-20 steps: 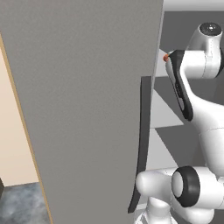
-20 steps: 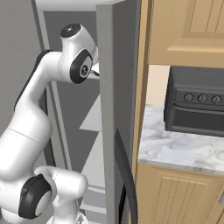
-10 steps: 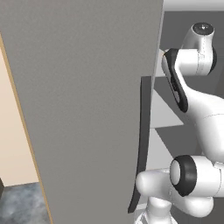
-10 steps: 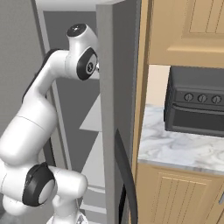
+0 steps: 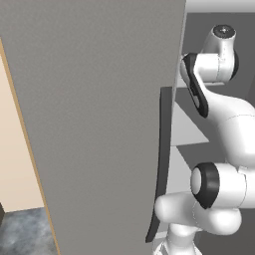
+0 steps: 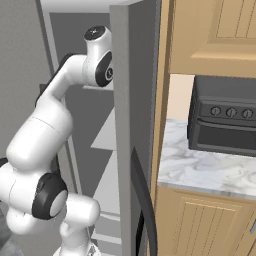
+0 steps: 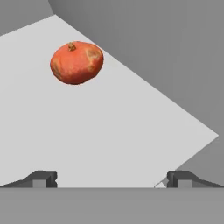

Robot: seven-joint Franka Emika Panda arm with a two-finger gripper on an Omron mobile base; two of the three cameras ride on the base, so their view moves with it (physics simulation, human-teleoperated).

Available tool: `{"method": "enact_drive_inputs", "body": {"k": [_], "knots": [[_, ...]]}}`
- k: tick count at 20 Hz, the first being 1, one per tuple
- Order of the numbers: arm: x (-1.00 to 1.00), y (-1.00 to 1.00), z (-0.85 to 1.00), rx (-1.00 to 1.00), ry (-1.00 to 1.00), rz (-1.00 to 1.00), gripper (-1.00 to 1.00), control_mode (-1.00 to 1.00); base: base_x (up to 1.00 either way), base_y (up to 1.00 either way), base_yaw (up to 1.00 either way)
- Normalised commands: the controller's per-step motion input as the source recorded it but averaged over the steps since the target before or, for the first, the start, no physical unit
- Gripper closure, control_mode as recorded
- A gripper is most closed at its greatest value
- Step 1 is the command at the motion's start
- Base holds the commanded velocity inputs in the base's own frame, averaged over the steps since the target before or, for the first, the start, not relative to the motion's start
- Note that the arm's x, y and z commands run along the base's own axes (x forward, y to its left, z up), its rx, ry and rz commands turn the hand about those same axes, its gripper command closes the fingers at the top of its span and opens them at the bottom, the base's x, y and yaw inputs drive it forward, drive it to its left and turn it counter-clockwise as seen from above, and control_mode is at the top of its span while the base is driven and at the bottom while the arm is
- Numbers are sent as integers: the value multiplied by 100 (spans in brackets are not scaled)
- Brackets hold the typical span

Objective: Take the squash, pear, and lemon from the freezer and place them in the bowl on the counter.

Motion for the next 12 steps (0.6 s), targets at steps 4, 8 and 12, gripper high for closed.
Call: {"method": "enact_drive_inputs", "body": {"k": [4,8,12], "knots": [[37,0,0,0,0,0,-100,-100,0,0,0],[42,0,0,0,0,0,-100,-100,0,0,0],[47,0,0,0,0,0,-100,-100,0,0,0]]}}
